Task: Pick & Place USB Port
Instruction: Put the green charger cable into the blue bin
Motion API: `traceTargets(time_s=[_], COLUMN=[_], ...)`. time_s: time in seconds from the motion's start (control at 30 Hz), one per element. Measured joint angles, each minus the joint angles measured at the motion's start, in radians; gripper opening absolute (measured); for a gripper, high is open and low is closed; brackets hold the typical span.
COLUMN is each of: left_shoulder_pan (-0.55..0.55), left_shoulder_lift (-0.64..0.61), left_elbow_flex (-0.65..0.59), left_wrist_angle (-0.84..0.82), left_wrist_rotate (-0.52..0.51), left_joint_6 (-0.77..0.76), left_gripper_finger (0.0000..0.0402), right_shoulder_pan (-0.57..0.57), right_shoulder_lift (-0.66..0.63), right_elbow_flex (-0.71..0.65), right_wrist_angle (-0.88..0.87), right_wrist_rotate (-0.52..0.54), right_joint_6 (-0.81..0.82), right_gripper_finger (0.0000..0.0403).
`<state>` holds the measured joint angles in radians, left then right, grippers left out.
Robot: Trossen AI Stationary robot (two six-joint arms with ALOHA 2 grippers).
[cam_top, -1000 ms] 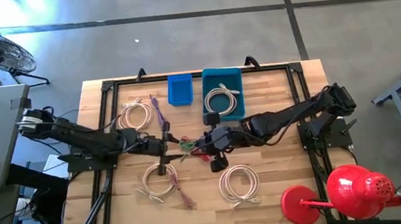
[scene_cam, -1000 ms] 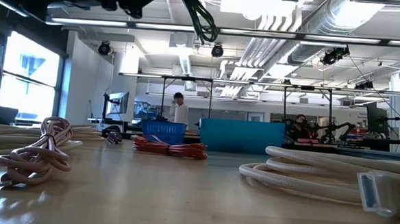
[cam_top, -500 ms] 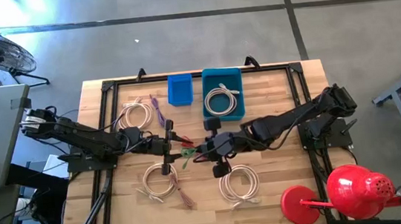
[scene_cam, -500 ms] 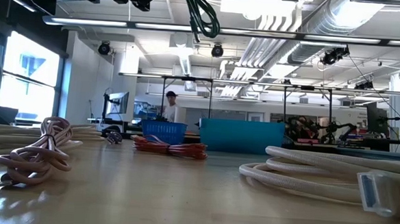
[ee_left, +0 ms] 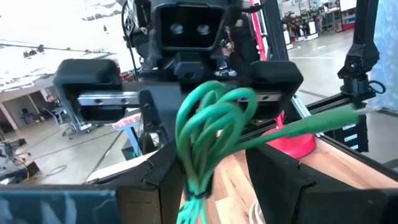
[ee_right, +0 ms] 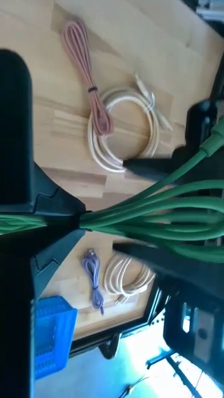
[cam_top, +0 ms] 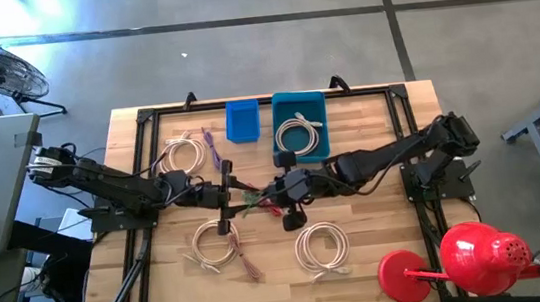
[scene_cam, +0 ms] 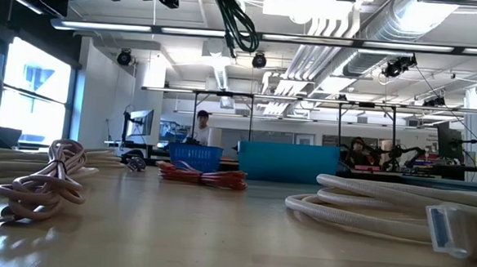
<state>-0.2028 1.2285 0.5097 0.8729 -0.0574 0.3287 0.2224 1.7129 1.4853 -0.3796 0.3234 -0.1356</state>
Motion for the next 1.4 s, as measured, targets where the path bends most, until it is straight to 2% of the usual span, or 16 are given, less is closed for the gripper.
traceTargets(time_s=[0.13, 0.2, 0.27, 0.37, 0.4, 0.73, 0.83, 1.1, 1.2, 1.3, 1.4], left_shoulder_pan=[0.000, 0.000, 0.000, 0.000, 0.000, -0.002, -0.001, 0.000, 0.000, 0.000, 0.001], left_shoulder_lift=[0.000, 0.000, 0.000, 0.000, 0.000, 0.000, 0.000, 0.000, 0.000, 0.000, -0.001], left_elbow_flex=[0.000, 0.000, 0.000, 0.000, 0.000, 0.000, 0.000, 0.000, 0.000, 0.000, 0.000], left_wrist_angle=[-0.014, -0.020, -0.018, -0.032, -0.039, -0.078, -0.094, -0.142, -0.190, -0.231, -0.257], left_wrist_rotate=[-0.027, -0.053, -0.060, -0.062, -0.062, -0.081, -0.094, -0.196, -0.239, -0.315, -0.436], left_joint_6=[0.021, 0.048, 0.088, 0.185, 0.209, 0.221, 0.221, 0.245, 0.251, 0.277, 0.359], left_gripper_finger=[0.0158, 0.0142, 0.0110, 0.0036, 0.0023, 0.0009, 0.0007, 0.0007, 0.0007, 0.0007, 0.0006], right_shoulder_pan=[-0.007, -0.007, -0.007, -0.007, -0.007, -0.001, 0.011, 0.054, 0.073, 0.093, 0.111], right_shoulder_lift=[0.000, 0.000, 0.001, 0.001, 0.001, 0.002, 0.002, -0.007, -0.007, -0.007, -0.007], right_elbow_flex=[0.000, 0.000, 0.000, 0.000, 0.000, -0.001, -0.001, 0.000, 0.000, 0.000, 0.000], right_wrist_angle=[0.000, 0.000, 0.000, -0.001, -0.002, -0.009, -0.028, -0.154, -0.220, -0.305, -0.396], right_wrist_rotate=[-0.024, -0.039, -0.040, -0.041, -0.041, -0.083, -0.022, 0.250, 0.309, 0.336, 0.398], right_joint_6=[0.004, 0.004, 0.004, 0.004, 0.003, 0.000, 0.001, 0.030, 0.068, 0.128, 0.213], right_gripper_finger=[0.0008, 0.0012, 0.0025, 0.0046, 0.0051, 0.0062, 0.0067, 0.0094, 0.0104, 0.0111, 0.0113])
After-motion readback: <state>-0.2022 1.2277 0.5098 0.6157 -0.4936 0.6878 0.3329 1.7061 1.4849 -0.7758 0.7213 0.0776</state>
